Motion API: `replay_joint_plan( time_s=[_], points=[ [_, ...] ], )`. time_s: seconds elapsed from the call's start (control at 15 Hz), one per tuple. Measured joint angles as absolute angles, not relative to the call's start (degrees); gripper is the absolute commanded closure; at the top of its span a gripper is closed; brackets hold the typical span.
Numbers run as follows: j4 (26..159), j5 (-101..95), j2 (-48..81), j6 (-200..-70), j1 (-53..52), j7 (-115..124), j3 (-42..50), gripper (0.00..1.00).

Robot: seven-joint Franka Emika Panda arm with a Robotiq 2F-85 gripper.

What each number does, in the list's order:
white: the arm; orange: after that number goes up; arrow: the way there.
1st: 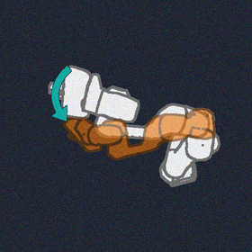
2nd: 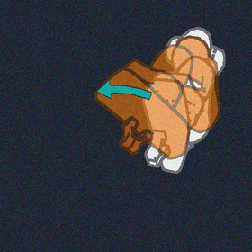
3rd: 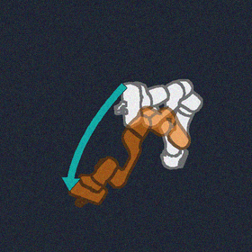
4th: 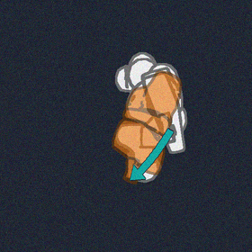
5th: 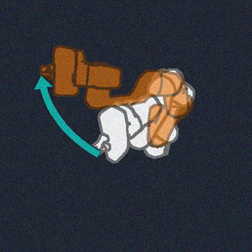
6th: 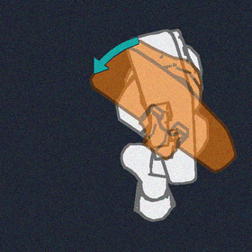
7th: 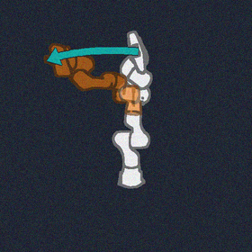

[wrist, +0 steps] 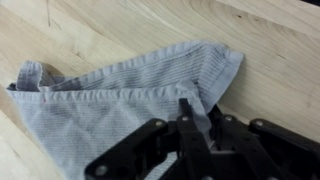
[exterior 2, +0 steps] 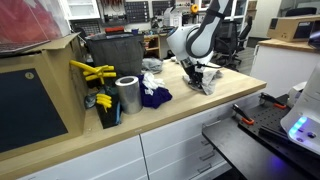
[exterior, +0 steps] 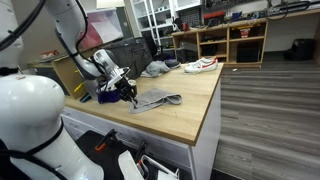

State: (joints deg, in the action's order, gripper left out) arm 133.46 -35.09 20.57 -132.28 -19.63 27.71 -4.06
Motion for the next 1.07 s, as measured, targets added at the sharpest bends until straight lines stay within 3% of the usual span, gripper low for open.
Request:
replay_joint_plan(
  time_s=[1.07],
  points=[
    [126.3,-6.2,14.4,-132.3,-12.3,19.0,-5.4,0.99]
  ],
)
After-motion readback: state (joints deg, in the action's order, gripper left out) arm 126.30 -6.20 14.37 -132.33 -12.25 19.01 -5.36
